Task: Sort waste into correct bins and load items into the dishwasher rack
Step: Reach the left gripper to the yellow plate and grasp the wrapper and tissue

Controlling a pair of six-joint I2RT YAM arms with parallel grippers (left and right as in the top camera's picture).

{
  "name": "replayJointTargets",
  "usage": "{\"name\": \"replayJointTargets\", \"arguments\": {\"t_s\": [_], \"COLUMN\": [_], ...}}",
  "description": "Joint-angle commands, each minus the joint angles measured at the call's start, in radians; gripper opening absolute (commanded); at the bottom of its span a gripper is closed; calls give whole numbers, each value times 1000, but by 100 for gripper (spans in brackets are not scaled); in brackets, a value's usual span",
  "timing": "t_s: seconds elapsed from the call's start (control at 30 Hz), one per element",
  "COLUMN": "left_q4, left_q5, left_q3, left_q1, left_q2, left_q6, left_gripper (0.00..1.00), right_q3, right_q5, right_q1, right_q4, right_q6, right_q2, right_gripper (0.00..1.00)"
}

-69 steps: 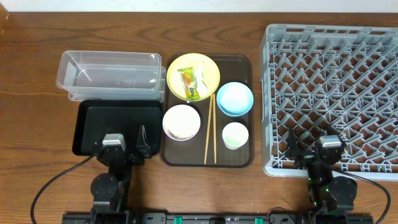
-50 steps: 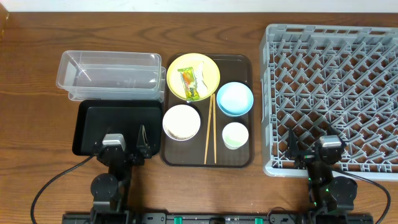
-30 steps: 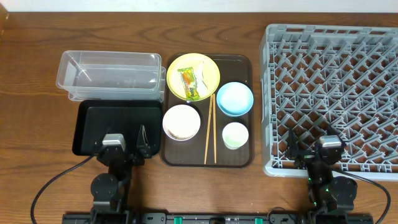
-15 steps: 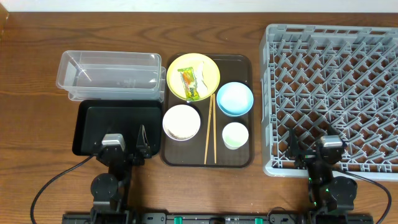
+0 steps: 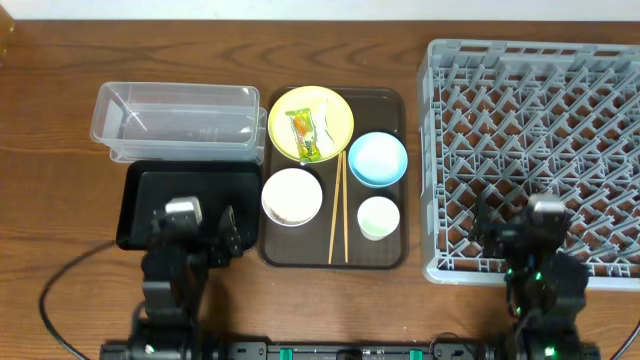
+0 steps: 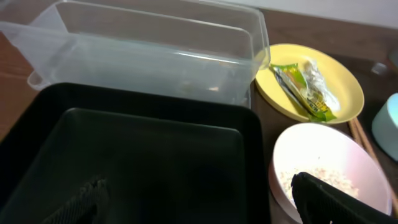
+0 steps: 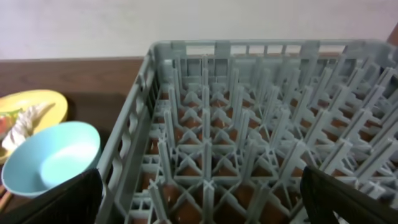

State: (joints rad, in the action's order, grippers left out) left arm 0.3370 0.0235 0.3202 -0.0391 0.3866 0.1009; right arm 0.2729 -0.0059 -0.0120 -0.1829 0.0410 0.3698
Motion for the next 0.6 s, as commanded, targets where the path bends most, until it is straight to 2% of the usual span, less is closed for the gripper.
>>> {"name": "replayJointTargets", "arguments": {"t_s": [0.0, 0.3, 0.43, 0.57], "left_q4": [64, 430, 486, 447], "left_q5": [29, 111, 171, 270], "left_q3": [171, 605, 682, 683], "left_q1": [5, 5, 5, 5], "left_q2": [163, 608, 690, 697], "left_q6": [5, 5, 9, 9], "left_gripper": [95, 95, 95, 95], "right_q3": [129, 373, 405, 405], "right_q5": [13, -14, -50, -71], "right_q1": [10, 10, 10, 10], "right_q4": [-53, -253, -285, -282], "right_q6": [14, 14, 14, 14], "right_q2": [142, 446, 486, 484], "right_gripper": [99, 99, 99, 99]}}
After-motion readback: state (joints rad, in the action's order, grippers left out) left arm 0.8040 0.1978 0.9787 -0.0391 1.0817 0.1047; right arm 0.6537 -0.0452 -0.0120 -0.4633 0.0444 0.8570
